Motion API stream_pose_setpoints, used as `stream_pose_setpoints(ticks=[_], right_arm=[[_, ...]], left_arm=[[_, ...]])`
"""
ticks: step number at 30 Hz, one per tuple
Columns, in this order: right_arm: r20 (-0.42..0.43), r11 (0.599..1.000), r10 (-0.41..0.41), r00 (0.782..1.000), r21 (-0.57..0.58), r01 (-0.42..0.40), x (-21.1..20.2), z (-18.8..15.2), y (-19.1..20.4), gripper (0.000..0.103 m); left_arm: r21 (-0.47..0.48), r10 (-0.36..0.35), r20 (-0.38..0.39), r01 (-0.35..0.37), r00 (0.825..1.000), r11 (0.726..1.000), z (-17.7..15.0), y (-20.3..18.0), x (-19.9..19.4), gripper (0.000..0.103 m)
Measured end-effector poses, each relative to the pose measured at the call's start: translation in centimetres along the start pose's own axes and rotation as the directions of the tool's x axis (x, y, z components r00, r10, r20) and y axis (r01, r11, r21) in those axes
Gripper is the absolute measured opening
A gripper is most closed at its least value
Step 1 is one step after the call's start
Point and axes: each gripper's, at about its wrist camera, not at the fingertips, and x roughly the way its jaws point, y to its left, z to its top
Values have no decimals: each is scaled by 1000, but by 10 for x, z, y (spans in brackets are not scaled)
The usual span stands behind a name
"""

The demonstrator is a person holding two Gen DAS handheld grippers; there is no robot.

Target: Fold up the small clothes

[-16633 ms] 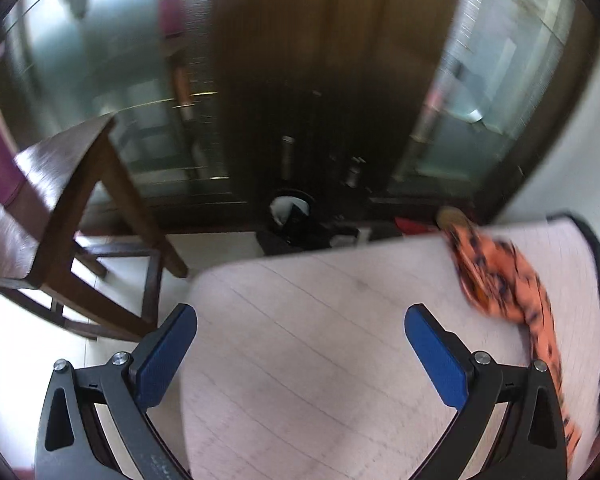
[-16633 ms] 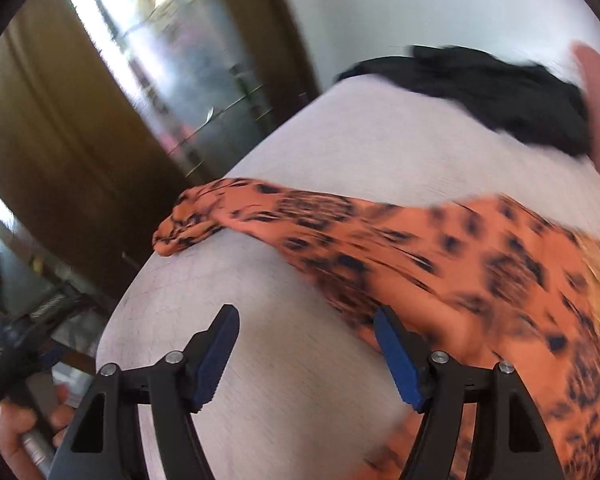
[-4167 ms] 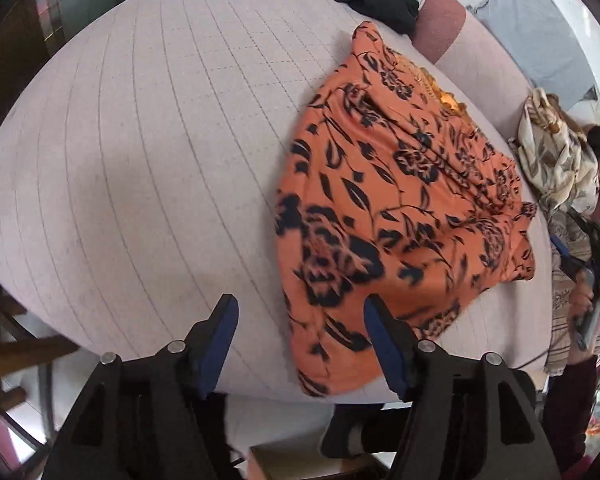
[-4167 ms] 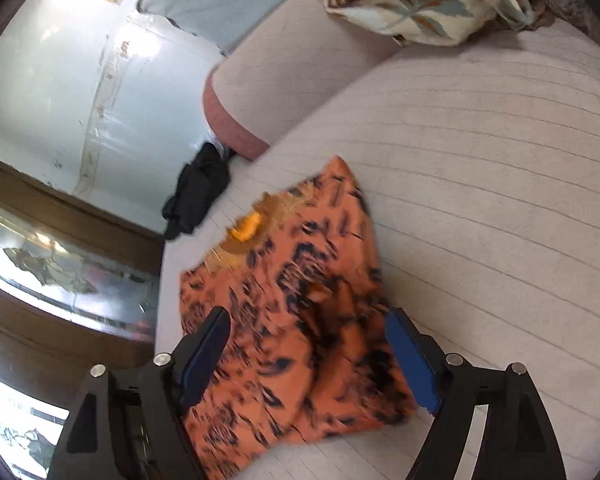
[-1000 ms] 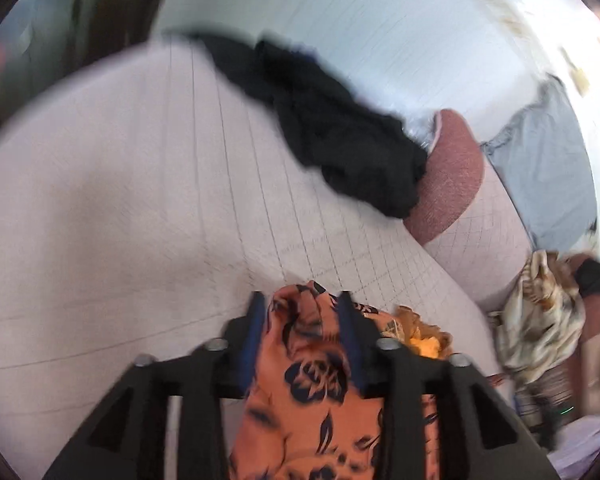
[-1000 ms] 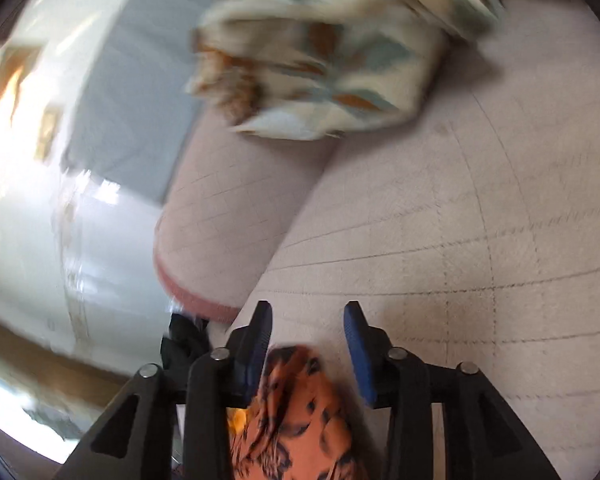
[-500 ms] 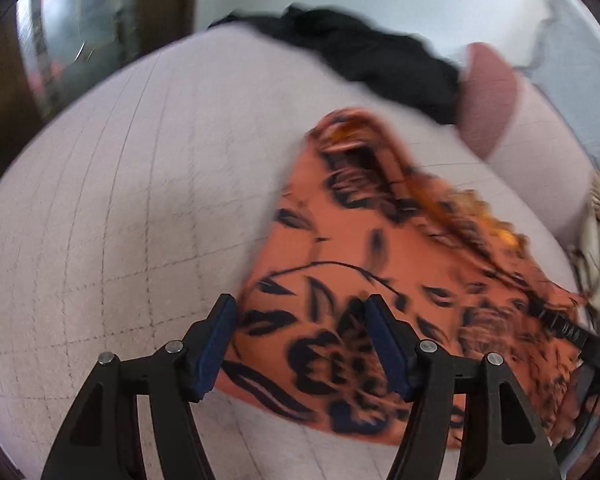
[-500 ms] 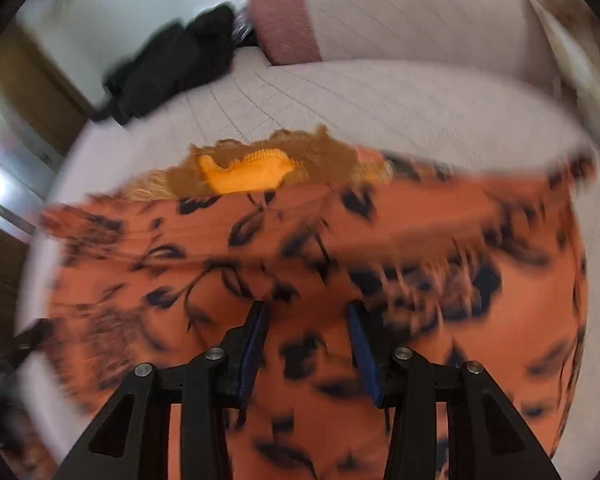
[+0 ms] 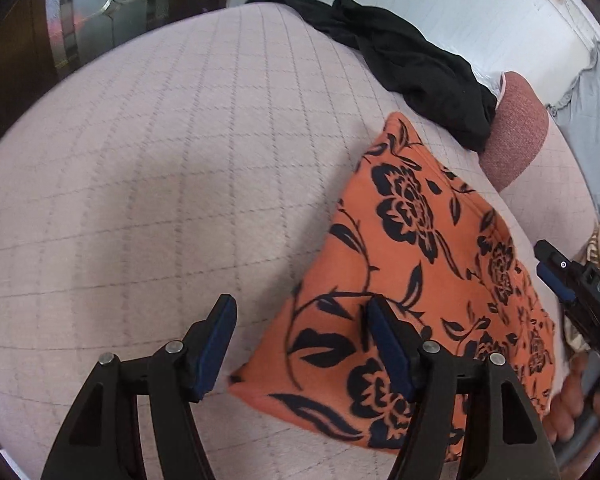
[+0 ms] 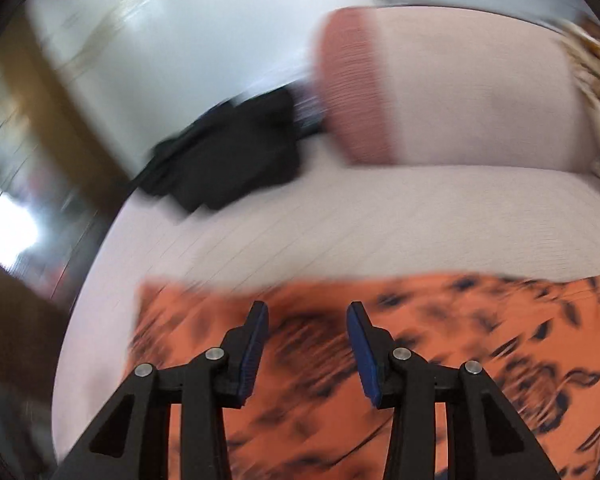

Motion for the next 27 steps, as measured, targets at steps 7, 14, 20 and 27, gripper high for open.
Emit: stream_pose_setpoints(ticks=[7,14,20,27], right_arm=[[-138,984,41,990,-165,-64,55,-20,92,43],[-129,998,-29,991,-52,22,117,2,92,39],[-51,997,-56,997,-54,53,40,-11,52,38],[7,969,-191,981,162,188,-79,-77,-82,41]], left_arm=[[30,42,-27,-41,999,999,-15,14,-4,70],[89,82,-32,-79,996,993,-7,13,-3,70],[216,106,115,-129,988,968,-13,-18,-25,69],[335,64,110,-98,992,937,-32,-54,-25,70]])
